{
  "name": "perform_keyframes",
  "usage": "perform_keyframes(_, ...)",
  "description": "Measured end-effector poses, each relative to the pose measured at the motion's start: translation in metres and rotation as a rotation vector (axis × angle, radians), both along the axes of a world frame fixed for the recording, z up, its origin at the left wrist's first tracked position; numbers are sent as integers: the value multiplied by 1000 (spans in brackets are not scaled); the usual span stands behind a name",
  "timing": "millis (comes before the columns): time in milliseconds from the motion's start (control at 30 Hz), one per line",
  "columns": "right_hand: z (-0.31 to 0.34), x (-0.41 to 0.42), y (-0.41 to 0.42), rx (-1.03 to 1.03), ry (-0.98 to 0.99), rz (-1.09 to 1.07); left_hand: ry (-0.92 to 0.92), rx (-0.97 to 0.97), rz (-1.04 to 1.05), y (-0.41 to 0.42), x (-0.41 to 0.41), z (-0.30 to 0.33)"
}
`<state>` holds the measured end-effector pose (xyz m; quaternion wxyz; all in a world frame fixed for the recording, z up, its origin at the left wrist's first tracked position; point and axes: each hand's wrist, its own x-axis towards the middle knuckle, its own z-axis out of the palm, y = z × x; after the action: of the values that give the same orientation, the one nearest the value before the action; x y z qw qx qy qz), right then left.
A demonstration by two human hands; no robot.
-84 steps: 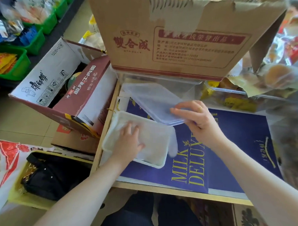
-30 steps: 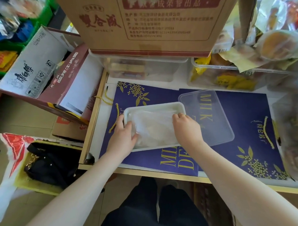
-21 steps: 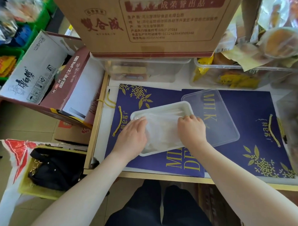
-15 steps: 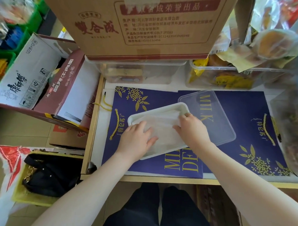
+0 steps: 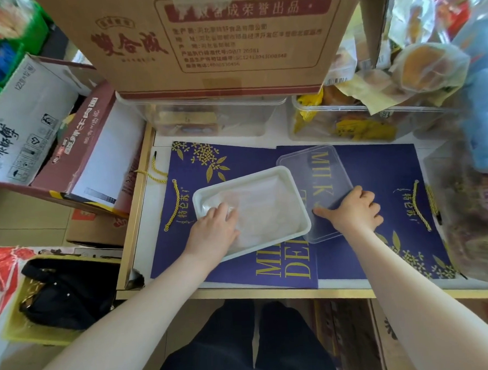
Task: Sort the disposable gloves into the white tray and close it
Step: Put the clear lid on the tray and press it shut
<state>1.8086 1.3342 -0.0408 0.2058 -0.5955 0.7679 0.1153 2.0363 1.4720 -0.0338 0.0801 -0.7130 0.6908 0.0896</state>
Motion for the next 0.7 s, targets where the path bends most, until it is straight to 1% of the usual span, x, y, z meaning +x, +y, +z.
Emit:
perform_keyframes(67, 0, -1, -7, 21, 19, -31, -3, 9, 21, 1, -2, 3)
perform_keyframes(133, 2, -5, -14, 40, -49, -111, 22, 42, 57, 1, -5, 6)
perform_keyframes(200, 4, -9, -17, 32, -145, -168, 18, 27, 88, 4, -5, 5)
perform_keyframes(300, 14, -14, -14, -119, -334, -124, 37, 21, 114, 8, -4, 5)
perform_keyframes(400, 45, -15, -16, -343, -625, -76, 77, 13, 101, 12, -1, 11)
perform_keyframes(467, 73, -11, -20, -531, -714, 77, 92, -2, 99, 12, -1, 16)
perform_keyframes(533, 100, -3, -22, -697, -689, 304, 62, -26, 77, 13, 1, 22)
perform_keyframes(567, 111, 3, -22, -741, -678, 422, 56, -65, 72, 16, 4, 21)
perform_keyframes(600, 118, 12, -21, -735, -687, 534, 60, -77, 76, 19, 7, 20)
perform_keyframes(667, 119, 38, -15, -599, -705, 714, 114, -39, 92, 25, 13, 21)
perform_keyframes(700, 111, 52, -12, -518, -697, 776, 221, -12, 126, 29, 17, 17)
